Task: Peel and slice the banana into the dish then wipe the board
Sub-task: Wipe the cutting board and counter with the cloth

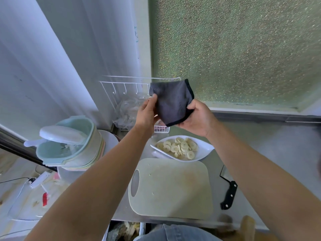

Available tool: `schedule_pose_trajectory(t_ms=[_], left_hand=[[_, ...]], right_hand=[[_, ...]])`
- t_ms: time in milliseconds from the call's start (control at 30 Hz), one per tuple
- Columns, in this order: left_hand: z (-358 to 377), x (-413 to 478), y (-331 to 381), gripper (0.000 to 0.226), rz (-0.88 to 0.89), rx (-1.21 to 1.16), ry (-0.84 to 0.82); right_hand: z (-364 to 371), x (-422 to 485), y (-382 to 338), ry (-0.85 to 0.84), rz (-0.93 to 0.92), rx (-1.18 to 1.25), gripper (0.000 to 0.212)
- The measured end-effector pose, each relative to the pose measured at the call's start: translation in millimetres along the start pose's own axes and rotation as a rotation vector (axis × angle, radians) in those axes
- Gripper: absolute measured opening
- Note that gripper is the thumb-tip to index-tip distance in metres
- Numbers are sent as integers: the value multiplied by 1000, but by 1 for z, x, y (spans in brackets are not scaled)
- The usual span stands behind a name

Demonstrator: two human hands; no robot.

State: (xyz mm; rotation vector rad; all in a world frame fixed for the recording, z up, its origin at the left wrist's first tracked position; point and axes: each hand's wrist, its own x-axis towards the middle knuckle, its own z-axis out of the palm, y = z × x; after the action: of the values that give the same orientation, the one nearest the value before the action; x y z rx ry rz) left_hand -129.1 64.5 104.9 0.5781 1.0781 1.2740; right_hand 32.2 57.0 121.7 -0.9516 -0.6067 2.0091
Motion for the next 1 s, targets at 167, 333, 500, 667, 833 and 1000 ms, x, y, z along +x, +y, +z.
schedule_pose_trajectory(t_ms=[167,333,500,667,833,1000], left_hand=[[-15,-15,-11,23,-1,87,-98],[-41,-35,-31,27,-144,239,-159],[-82,-56,-58,14,38,399,-89],[-90,-77,-68,19,13,425,-78],[-102,-93,-78,27,-62,549,-215],[-121,-95,-83,28,138,658,-69]], right_hand=[[-20,-10,19,-26,56,-84,69],[-30,-14,61,177,-120,-329,15],[-30,-20,99,370,-197,-391,34],[-35,-37,138,467,-172,-568,96],[-46,-60,161,331,-33,-1091,35],[-36,-69,164,435,-108,-958,32]])
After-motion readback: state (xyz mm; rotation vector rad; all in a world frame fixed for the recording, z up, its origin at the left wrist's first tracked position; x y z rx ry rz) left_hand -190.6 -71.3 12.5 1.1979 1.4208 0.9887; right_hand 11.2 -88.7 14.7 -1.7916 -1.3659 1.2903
